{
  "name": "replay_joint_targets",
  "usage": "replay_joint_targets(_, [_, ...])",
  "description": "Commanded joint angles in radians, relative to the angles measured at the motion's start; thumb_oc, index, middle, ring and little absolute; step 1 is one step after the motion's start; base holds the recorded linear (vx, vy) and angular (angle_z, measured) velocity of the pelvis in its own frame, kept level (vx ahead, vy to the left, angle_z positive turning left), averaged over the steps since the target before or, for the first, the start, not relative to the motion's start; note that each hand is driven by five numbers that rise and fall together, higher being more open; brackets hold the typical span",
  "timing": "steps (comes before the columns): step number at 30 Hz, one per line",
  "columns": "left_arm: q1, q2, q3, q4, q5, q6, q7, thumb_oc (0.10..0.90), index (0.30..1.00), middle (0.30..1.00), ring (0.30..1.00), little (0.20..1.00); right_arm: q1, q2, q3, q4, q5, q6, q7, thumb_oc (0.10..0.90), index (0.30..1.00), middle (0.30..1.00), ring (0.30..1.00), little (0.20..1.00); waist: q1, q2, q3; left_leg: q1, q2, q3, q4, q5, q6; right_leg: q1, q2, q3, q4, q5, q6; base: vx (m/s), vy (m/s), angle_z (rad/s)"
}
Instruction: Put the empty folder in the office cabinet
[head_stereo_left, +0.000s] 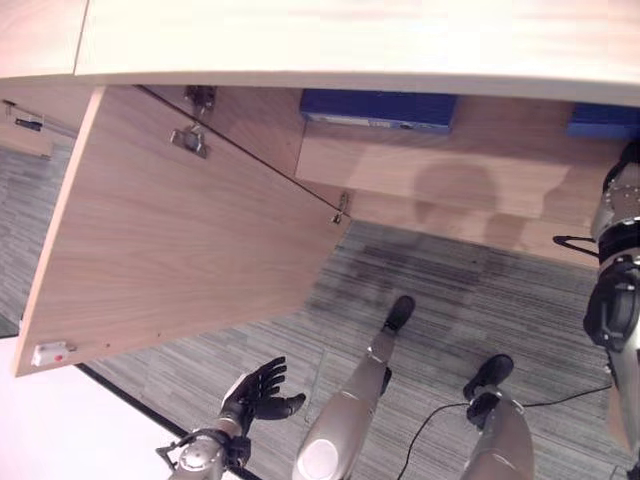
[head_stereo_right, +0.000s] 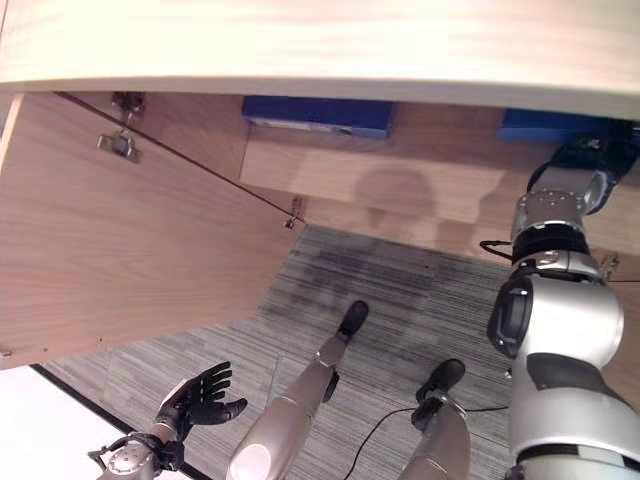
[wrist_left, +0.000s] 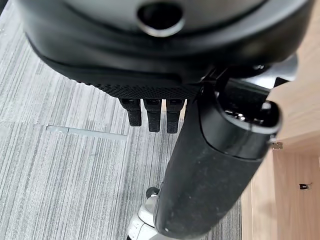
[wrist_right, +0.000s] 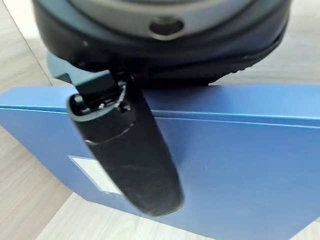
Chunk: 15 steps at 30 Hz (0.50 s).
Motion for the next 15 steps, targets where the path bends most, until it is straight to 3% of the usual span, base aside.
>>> replay_joint_targets(1, [-0.032,0.069,-0.022,0.086,-0.007,-0.025,0.05,0.8,0.9,0.9,0.9,0.9,0.005,-0.098,0.055,0.023,-0.048,0.009,-0.062,0.8,0.9,0.9,0.9,0.9,0.022,-0.008,0.022,0.128,0.06,-0.001,0.019,-0.221,-0.029,0.145,0.048,-0.026,-0.089,-0.113,0.068,0.02,-0.027,0.06])
replay_joint_targets(9, [-0.051,0.087,-0.04,0.138,0.064,-0.028,0.13,0.8,0.9,0.9,0.9,0.9,0.001,-0.085,0.071,0.138,-0.112,0.089,-0.223,0.8,0.9,0.9,0.9,0.9,0.014,-0.055,0.015,0.217,0.073,-0.02,-0.027,-0.217,-0.037,0.262,0.072,-0.056,-0.157,-0.099,0.06,0.03,-0.063,0.03])
replay_joint_targets(11, [-0.055,0.082,-0.046,0.162,0.085,-0.025,0.139,0.8,0.9,0.9,0.9,0.9,0.017,-0.095,0.085,0.182,-0.165,0.154,-0.249,0.8,0.9,0.9,0.9,0.9,0.018,-0.078,0.003,0.257,0.08,-0.029,-0.055,-0.21,-0.046,0.322,0.081,-0.077,-0.196,-0.091,0.057,0.04,-0.065,0.06])
replay_joint_targets(15, [-0.055,0.073,-0.057,0.171,0.097,-0.023,0.142,0.8,0.9,0.9,0.9,0.9,0.043,-0.105,0.095,0.236,-0.218,0.21,-0.268,0.8,0.9,0.9,0.9,0.9,0.025,-0.095,-0.011,0.296,0.086,-0.043,-0.08,-0.201,-0.053,0.383,0.093,-0.106,-0.233,-0.081,0.056,0.04,-0.051,0.07])
